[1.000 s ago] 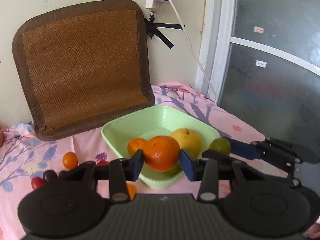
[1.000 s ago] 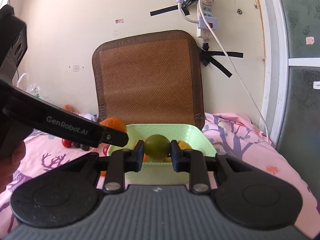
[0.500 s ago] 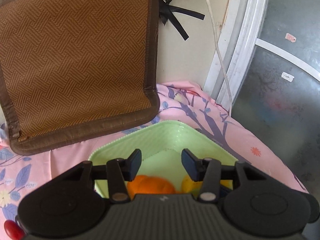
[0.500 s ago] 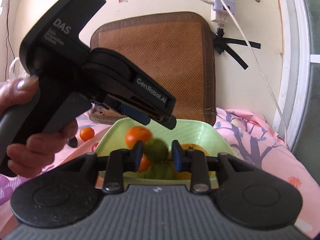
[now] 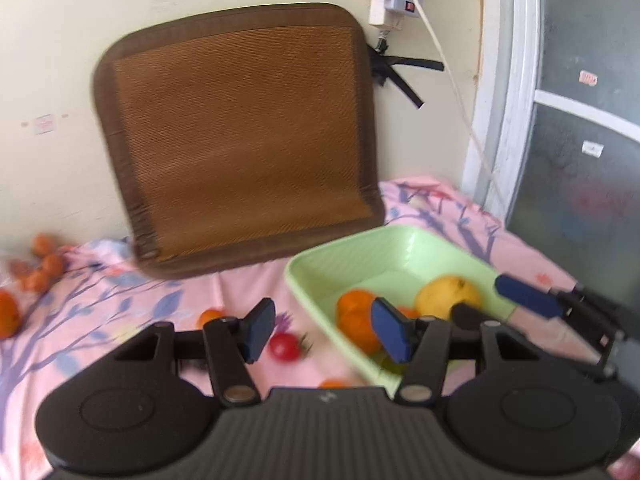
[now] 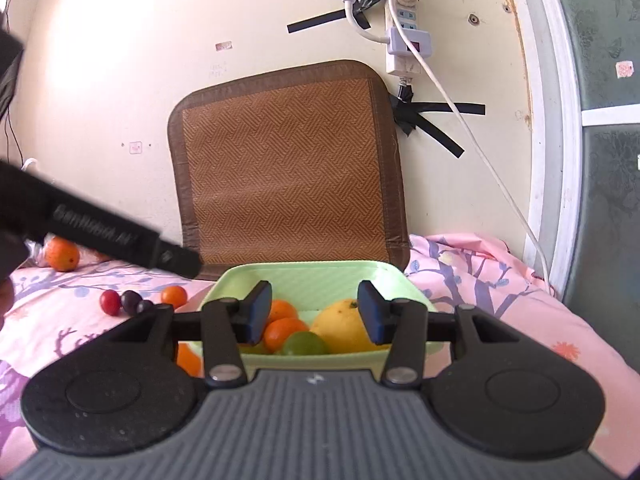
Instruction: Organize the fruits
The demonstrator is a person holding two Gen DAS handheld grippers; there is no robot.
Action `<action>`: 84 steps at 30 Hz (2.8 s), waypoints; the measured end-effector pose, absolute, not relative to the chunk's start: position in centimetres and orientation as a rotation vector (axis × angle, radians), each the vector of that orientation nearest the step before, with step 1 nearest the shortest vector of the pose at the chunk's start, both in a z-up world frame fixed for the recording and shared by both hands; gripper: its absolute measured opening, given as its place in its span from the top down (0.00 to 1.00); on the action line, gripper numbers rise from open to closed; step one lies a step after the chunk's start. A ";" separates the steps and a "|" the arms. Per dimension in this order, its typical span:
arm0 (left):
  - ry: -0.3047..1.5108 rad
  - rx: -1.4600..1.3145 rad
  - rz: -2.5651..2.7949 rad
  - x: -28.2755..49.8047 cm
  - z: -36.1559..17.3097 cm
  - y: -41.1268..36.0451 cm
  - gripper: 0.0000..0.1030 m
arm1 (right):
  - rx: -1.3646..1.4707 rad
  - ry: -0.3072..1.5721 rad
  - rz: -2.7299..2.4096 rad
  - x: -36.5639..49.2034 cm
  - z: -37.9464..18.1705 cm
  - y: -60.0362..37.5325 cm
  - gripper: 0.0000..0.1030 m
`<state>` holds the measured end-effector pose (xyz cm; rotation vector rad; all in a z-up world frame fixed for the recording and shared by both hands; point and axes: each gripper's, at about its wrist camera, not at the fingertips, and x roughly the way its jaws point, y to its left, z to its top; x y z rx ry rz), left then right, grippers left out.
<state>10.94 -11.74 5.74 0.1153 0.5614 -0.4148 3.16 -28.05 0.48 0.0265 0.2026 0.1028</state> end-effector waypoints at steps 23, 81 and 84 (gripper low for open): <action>0.641 0.094 -0.292 2.3 0.1 -5.7 0.45 | 0.268 0.362 0.034 -2.4 -2.1 -26.9 0.50; 0.582 0.054 -0.425 1.4 -1.4 -4.7 0.21 | 0.318 0.401 -0.008 -1.9 -2.7 -27.7 0.45; 0.593 0.053 -0.423 1.6 -1.4 -4.8 0.20 | 0.314 0.398 -0.005 -1.8 -2.6 -27.8 0.45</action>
